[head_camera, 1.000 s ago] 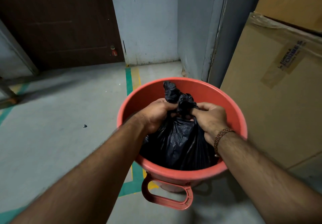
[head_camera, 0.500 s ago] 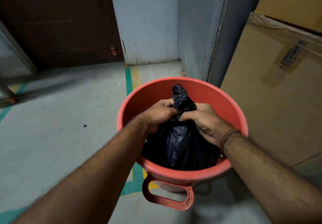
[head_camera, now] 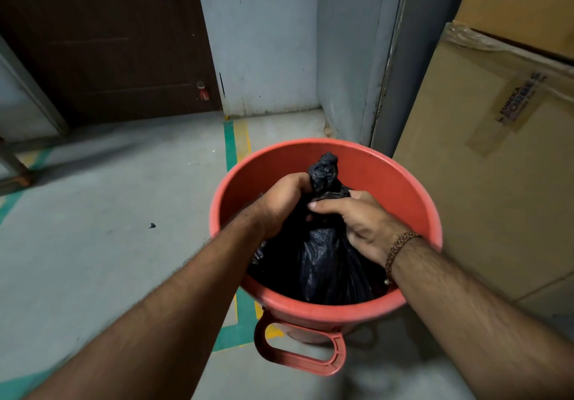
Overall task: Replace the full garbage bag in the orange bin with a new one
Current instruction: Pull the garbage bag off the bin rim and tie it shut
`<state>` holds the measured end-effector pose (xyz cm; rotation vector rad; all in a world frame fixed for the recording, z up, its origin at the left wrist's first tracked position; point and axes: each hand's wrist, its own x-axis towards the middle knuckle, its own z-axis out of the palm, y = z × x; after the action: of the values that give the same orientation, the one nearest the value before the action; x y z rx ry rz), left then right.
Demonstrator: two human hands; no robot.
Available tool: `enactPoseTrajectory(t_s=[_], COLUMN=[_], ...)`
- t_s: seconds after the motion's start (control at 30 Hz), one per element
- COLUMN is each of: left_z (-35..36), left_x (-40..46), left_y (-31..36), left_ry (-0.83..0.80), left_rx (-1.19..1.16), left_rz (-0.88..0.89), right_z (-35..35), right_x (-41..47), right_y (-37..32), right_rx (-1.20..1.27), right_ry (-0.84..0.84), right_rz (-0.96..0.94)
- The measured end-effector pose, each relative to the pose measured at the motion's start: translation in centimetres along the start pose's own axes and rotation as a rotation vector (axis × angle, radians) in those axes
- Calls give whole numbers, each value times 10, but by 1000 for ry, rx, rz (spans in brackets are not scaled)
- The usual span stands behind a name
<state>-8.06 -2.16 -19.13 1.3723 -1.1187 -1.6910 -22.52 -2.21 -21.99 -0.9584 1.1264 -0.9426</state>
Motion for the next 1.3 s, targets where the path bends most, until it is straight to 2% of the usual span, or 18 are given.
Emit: enactPoseTrajectory(t_s=[0.1,0.2,0.4,0.6,0.7,0.9,1.0,1.3], left_z=[0,3,0,-14,-14,-5,-8,-12], left_x=[0,2,7,13,15,8,10,11], left_y=[1,-1,-6,-12,-13,-19,-21,-21], left_ry=[30,20,-51,-32,22,25,82,17], left_rx=[36,38,-120,114,183,170,118,218], left_rz=[-23,-8,87,111,133,247,237,238], right_z=[1,4,0,3,6,8,13,11], right_x=[-6,2,15,14,12,17,7,-6], right_y=[1,10,8,5,7,11,5,-2], right_rx=[-11,-56,-25,-38,-120,-258,-302,-382], right_ry=[-58,79,221,249,322,430,538,745], right_rz=[-28,-24,81,78,29,-37,-58,-119])
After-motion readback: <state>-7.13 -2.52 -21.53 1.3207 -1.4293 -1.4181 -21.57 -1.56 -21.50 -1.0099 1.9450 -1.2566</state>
